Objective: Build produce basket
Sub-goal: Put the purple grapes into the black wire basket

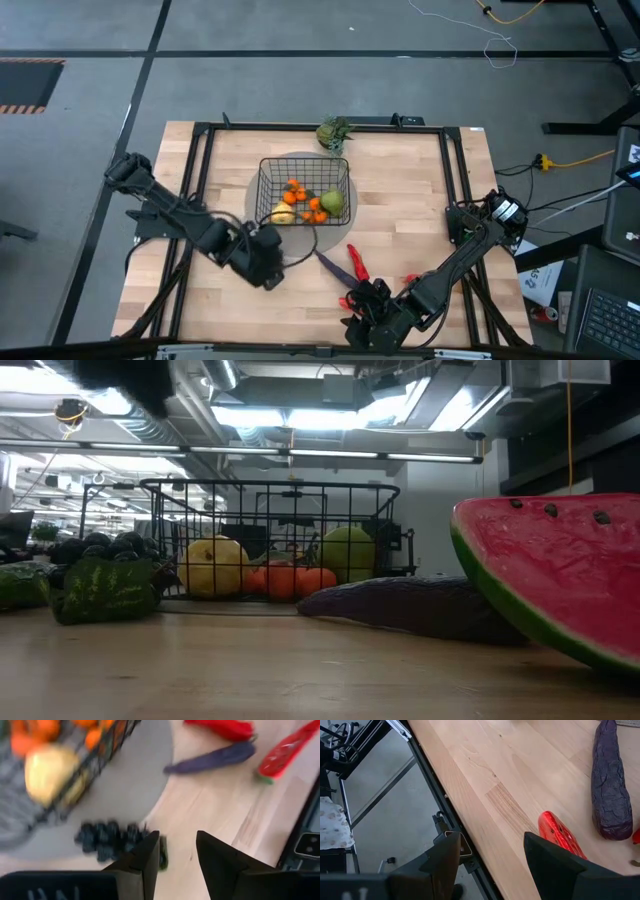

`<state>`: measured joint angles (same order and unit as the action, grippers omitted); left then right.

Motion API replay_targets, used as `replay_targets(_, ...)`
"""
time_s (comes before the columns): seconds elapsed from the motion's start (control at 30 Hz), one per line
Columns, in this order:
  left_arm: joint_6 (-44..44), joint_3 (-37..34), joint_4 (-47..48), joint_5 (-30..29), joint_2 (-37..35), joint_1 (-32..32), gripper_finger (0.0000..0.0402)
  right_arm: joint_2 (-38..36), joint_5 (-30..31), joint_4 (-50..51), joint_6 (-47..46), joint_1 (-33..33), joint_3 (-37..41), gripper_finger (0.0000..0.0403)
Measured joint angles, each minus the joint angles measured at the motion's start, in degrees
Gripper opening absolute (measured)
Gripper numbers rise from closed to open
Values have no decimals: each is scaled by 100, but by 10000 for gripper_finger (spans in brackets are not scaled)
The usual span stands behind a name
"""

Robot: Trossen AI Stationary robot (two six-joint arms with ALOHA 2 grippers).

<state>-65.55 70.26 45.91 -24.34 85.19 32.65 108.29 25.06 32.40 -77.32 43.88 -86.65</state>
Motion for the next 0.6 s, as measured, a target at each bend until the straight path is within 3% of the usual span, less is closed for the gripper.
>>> replay_targets(0.2, -1685, -474, -9, -11, 0, 501, 125, 0, -4, 3, 22, 0, 0, 220)
replay_targets(0.6, -3156, -1073, 132, -238, 0, 822, 125, 0, 142, 2, 37, -9, 0, 220)
